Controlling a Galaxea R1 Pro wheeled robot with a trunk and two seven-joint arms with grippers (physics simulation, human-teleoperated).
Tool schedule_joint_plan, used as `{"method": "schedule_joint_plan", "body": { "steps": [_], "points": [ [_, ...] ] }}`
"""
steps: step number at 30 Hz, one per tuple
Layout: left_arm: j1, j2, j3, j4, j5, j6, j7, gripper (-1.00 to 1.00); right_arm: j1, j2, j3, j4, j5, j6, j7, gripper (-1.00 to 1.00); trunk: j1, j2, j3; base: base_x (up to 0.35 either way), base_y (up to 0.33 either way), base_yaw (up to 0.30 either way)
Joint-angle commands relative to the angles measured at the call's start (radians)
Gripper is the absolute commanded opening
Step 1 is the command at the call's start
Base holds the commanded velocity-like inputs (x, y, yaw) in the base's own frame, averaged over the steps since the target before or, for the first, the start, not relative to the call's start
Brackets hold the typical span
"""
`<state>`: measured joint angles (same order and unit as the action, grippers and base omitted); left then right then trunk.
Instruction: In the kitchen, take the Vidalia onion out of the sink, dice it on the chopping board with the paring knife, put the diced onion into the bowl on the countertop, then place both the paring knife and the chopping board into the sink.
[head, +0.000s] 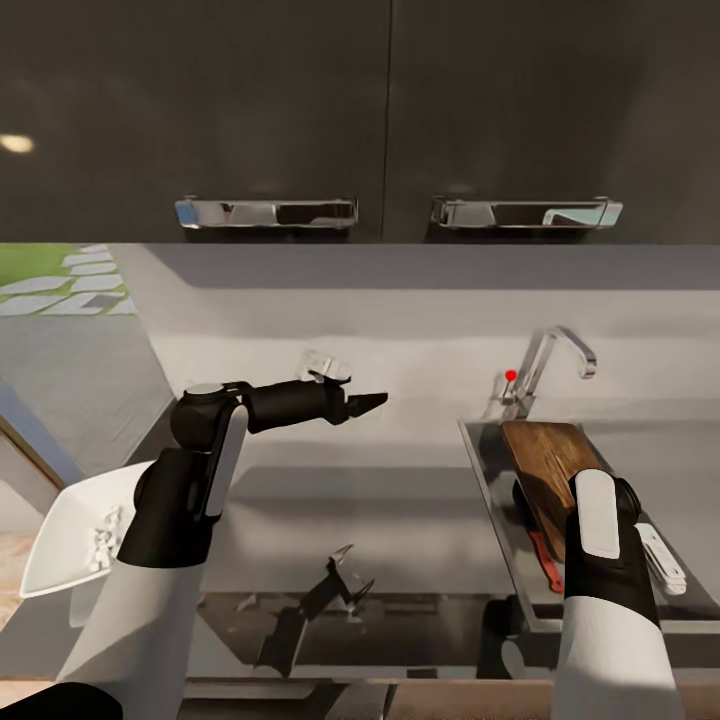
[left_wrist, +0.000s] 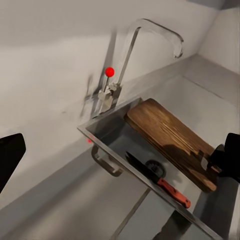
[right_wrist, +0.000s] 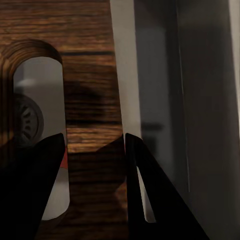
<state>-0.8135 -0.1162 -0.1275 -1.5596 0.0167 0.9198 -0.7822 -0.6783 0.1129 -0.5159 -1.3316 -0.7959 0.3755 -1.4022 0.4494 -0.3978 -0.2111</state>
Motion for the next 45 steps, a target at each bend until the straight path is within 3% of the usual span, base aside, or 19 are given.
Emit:
{"method": "schedule_joint_plan", "body": {
  "steps": [1,13,21,45],
  "points": [
    [-0.001,0.0,-0.001,0.0,0.002,0.008,-0.002,1.0,-0.001,0.001,-0.002,-0.001,-0.003,0.011,-0.004,-1.0,0.001,-0.002,-0.004,0.0,0.0,0.0],
    [-0.001,0.0,-0.007,0.0,0.002,0.007,-0.002,1.0,-0.001,0.001,-0.001,-0.001,-0.002,0.013,-0.004,-1.0,0.001,-0.002,-0.023,0.0,0.0,0.0],
    [-0.001,0.0,-0.083,0.0,0.002,0.005,-0.002,1.0,-0.001,0.001,-0.003,-0.001,-0.003,0.013,-0.003,-1.0,0.001,-0.002,-0.036,0.0,0.0,0.0],
    [-0.001,0.0,-0.086,0.0,0.002,0.006,-0.002,1.0,-0.001,0.001,-0.001,0.0,-0.002,0.01,-0.001,-1.0,0.001,-0.002,-0.074,0.0,0.0,0.0]
  ]
}}
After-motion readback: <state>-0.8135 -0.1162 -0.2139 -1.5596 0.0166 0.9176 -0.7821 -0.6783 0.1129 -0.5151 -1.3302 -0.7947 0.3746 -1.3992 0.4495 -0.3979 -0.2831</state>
